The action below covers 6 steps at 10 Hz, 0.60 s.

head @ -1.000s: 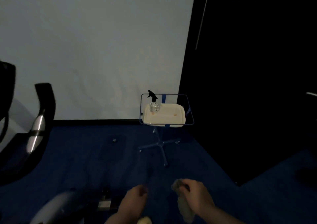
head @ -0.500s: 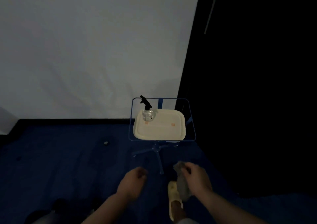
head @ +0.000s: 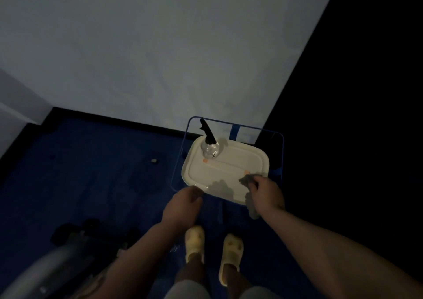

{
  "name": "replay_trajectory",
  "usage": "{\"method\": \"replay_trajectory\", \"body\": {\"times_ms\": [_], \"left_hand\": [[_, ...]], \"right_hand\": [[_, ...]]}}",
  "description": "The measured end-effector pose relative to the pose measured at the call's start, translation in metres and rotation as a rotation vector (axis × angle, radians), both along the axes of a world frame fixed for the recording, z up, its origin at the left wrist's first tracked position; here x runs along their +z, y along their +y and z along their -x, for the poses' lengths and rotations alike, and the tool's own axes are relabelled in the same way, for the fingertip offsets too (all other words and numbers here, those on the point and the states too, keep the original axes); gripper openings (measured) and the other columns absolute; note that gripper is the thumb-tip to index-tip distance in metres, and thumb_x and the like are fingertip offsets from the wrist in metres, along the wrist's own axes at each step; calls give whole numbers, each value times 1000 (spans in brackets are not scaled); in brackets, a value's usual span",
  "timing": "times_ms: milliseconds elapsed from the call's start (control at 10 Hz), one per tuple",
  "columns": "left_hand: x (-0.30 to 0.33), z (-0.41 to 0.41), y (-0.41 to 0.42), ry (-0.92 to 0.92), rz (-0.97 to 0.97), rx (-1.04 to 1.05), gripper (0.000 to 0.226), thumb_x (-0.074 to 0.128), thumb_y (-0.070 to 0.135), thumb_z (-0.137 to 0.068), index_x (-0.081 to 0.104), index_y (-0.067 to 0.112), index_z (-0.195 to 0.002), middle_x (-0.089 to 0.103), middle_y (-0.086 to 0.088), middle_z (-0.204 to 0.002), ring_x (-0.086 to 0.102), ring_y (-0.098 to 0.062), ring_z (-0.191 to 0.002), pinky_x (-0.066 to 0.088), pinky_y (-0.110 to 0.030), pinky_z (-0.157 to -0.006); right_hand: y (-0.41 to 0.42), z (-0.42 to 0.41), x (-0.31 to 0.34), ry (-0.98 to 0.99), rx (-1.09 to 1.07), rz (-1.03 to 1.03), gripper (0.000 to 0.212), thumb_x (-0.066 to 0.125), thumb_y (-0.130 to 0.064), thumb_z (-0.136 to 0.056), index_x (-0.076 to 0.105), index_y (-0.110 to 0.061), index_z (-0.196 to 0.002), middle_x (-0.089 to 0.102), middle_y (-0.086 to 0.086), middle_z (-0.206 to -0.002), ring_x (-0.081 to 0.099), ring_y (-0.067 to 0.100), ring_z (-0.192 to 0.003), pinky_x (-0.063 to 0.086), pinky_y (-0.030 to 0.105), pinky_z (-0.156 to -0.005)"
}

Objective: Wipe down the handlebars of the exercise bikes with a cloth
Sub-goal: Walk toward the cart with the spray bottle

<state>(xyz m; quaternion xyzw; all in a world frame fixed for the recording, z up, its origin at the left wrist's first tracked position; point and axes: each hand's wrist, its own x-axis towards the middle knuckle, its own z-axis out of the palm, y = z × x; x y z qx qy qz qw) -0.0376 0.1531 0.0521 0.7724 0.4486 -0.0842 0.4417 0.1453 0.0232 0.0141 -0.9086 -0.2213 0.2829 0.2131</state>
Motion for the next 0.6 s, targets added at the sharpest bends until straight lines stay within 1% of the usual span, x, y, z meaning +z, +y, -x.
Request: {"method": "replay_trajectory", "body": {"times_ms": [100,200,300,400,500,600], "left_hand": [[-14,-13,13,-1,29,38,27,50,19,-90,63,23,-114,66,5,-118,61,-12,-105,49,-33,-91],[-30,-25,22,10,68,42,30,49,19,-93,61,21,-120,63,2,-123,59,-13,-109,48,-33,-94],[-42,-36,28,21,88,59,28,50,19,-93,60,20,-119,62,-1,-122,59,-14,-107,49,-35,-93],[-50,-44,32,30,103,56,28,49,20,-94,60,21,-120,60,-1,-123,58,-15,-108,50,-38,-93],[-54,-52,36,46,98,35,30,48,22,-94,59,21,-122,59,1,-126,56,-16,-111,48,-37,-94],[-48,-59,37,41,79,30,31,48,22,-94,60,22,-122,59,1,-126,55,-15,-111,48,-34,-92]], "right_hand": [[21,-12,-21,-8,76,52,24,45,-21,-98,64,-14,-112,63,7,-117,60,20,-96,37,21,-68],[38,-24,-41,-19,126,145,25,41,-20,-99,60,-9,-112,61,11,-119,59,23,-99,37,21,-68],[49,-34,-59,-31,148,226,26,41,-20,-99,60,-8,-113,61,12,-118,60,25,-99,41,25,-68],[56,-38,-68,28,124,247,36,40,-33,-100,60,-8,-115,62,12,-114,59,24,-93,39,25,-65],[58,-40,-69,25,113,281,35,40,-34,-99,60,-7,-110,63,11,-110,58,22,-88,38,24,-59],[55,-39,-59,-53,124,313,28,37,-24,-100,60,-11,-111,63,10,-111,61,24,-93,42,26,-63]]}}
